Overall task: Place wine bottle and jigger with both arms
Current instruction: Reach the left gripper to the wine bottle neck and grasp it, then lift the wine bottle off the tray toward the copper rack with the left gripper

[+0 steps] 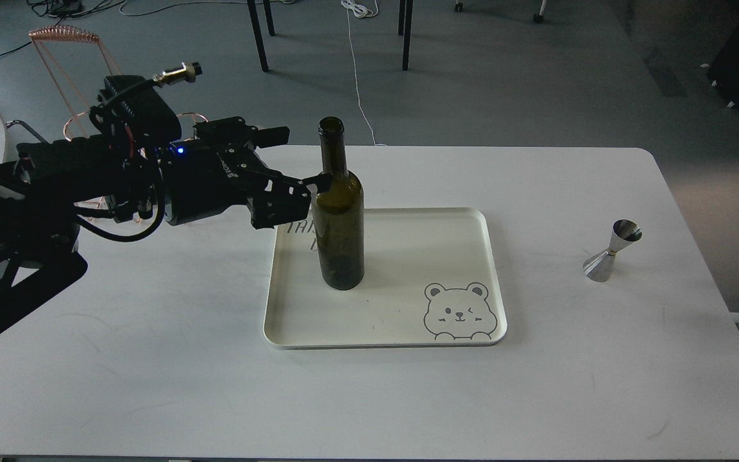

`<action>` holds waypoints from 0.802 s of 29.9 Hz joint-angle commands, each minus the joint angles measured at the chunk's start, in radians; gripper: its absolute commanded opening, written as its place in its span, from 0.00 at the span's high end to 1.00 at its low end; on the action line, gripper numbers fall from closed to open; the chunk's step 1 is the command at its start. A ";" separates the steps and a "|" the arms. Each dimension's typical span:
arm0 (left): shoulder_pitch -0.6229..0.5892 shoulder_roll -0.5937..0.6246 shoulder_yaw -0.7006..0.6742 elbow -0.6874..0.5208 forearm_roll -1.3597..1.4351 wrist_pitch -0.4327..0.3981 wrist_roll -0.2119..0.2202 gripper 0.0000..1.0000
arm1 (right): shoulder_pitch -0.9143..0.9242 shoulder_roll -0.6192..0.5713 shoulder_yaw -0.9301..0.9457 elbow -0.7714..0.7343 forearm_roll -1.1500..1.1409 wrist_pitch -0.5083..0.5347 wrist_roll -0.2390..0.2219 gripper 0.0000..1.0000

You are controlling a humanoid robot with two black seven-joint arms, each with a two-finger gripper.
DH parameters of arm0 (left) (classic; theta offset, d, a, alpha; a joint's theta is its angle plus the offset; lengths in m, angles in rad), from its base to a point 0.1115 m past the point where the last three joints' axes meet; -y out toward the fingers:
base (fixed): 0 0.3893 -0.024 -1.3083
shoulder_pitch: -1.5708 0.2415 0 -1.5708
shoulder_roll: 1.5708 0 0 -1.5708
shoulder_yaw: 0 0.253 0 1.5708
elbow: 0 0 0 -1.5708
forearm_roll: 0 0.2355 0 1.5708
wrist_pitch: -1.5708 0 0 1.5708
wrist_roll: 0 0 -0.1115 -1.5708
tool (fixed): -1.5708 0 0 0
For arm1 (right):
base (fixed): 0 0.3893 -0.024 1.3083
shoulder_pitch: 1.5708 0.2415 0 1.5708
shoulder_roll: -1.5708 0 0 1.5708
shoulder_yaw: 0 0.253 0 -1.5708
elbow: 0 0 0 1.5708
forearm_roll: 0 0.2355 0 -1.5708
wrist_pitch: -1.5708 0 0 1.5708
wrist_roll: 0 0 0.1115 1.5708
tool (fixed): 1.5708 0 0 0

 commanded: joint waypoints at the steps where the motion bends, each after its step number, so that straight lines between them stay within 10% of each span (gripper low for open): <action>1: -0.003 -0.045 0.019 0.002 0.012 0.017 0.007 0.04 | -0.001 -0.002 -0.002 -0.001 0.000 0.000 0.000 0.05; 13: -0.009 -0.148 0.013 0.091 0.008 0.034 0.050 0.11 | -0.002 -0.002 -0.002 0.000 0.000 0.000 0.000 0.05; 24: -0.009 -0.144 0.016 0.106 0.012 0.033 0.050 0.61 | -0.002 -0.003 -0.003 -0.001 0.000 0.001 0.000 0.05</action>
